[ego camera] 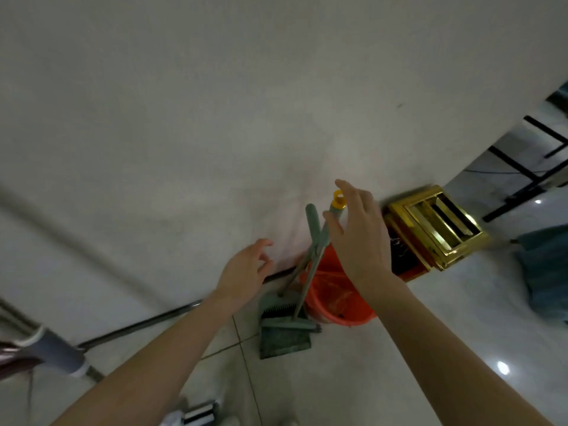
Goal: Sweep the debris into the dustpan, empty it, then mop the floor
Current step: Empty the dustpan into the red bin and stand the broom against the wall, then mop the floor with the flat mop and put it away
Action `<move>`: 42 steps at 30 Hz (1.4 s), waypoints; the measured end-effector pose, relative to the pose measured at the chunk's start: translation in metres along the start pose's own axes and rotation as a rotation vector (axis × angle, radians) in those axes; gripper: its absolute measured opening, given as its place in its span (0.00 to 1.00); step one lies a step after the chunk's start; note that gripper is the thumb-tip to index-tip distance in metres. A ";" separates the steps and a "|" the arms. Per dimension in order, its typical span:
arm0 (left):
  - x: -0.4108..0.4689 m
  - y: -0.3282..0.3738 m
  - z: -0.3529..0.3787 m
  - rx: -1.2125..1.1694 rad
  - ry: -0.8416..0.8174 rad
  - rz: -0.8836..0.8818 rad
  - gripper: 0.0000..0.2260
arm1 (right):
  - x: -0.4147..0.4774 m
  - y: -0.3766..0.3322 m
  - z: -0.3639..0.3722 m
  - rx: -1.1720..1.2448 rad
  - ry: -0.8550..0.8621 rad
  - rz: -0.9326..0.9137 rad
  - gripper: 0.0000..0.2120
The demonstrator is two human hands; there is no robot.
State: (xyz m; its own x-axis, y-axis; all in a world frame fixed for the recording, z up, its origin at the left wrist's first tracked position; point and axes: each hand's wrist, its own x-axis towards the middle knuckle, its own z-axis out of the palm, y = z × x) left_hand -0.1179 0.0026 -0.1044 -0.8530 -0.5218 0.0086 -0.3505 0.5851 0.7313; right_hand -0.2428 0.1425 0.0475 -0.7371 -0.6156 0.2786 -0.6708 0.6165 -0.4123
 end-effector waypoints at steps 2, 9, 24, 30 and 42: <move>-0.021 0.001 -0.021 -0.016 0.110 -0.055 0.16 | -0.006 -0.016 -0.002 0.067 -0.083 -0.131 0.22; -0.122 0.015 -0.098 -0.092 0.538 -0.247 0.13 | -0.025 -0.102 0.001 0.248 -0.331 -0.658 0.17; -0.257 -0.018 -0.172 -0.204 0.945 -0.560 0.20 | -0.065 -0.322 0.029 0.061 -0.533 -1.432 0.20; -0.252 -0.069 -0.171 -0.227 0.900 -0.663 0.26 | -0.056 -0.362 0.070 -0.301 -0.541 -1.658 0.20; -0.189 -0.134 -0.131 -0.381 0.901 -0.836 0.27 | -0.046 -0.406 0.143 -0.994 -0.638 -2.016 0.21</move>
State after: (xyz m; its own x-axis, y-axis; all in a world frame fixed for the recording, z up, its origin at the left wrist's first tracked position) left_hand 0.1408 -0.0584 -0.1149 0.1844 -0.9627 -0.1980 -0.3904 -0.2566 0.8842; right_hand 0.0755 -0.1498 0.0784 0.6375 -0.4262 -0.6419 -0.2160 -0.8986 0.3820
